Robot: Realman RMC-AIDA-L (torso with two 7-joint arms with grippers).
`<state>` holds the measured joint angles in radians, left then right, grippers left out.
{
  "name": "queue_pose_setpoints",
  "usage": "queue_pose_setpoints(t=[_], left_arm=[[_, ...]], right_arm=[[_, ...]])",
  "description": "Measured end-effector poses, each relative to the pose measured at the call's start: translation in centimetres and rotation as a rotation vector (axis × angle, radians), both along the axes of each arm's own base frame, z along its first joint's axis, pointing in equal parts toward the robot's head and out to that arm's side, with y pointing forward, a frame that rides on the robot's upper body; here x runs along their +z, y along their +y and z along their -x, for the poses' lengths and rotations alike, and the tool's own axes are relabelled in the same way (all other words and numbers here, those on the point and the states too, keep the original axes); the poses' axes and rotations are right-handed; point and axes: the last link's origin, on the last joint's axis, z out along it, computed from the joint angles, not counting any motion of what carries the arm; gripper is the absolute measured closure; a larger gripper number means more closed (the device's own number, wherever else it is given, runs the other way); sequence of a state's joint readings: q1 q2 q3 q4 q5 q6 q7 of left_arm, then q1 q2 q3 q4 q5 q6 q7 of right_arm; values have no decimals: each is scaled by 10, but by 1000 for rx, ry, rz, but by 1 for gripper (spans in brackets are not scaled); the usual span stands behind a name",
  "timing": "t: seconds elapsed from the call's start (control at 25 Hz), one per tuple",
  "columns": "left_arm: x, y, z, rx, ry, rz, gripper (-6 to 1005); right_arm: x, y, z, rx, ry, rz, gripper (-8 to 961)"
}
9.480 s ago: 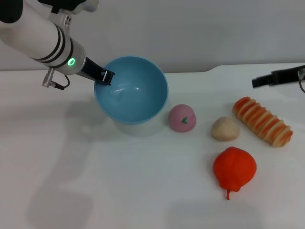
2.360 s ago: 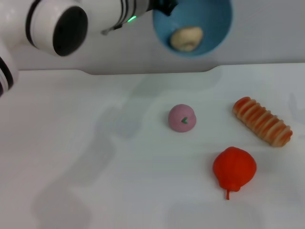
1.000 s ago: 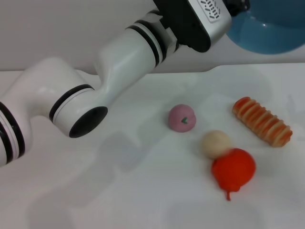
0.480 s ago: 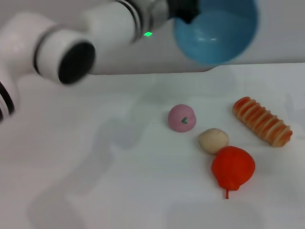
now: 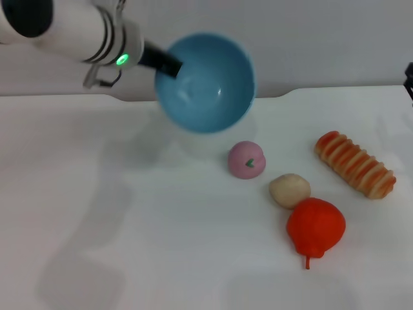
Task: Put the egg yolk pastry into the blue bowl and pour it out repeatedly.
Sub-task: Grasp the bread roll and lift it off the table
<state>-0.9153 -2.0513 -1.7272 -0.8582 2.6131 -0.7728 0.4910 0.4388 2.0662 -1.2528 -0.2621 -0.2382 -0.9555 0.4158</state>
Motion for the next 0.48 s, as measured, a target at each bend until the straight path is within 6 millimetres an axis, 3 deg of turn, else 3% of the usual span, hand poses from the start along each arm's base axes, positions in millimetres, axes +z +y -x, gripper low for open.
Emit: queue_pose_setpoints(t=[0.28,0.48], left_arm=[[-11,-15,33,155,50,95,1001],[-13,-20,47,221,22,88,1001]], right_arm=[[-4,36,37,21,-10,248,424],[-1,47,61,-19,73,426,424]])
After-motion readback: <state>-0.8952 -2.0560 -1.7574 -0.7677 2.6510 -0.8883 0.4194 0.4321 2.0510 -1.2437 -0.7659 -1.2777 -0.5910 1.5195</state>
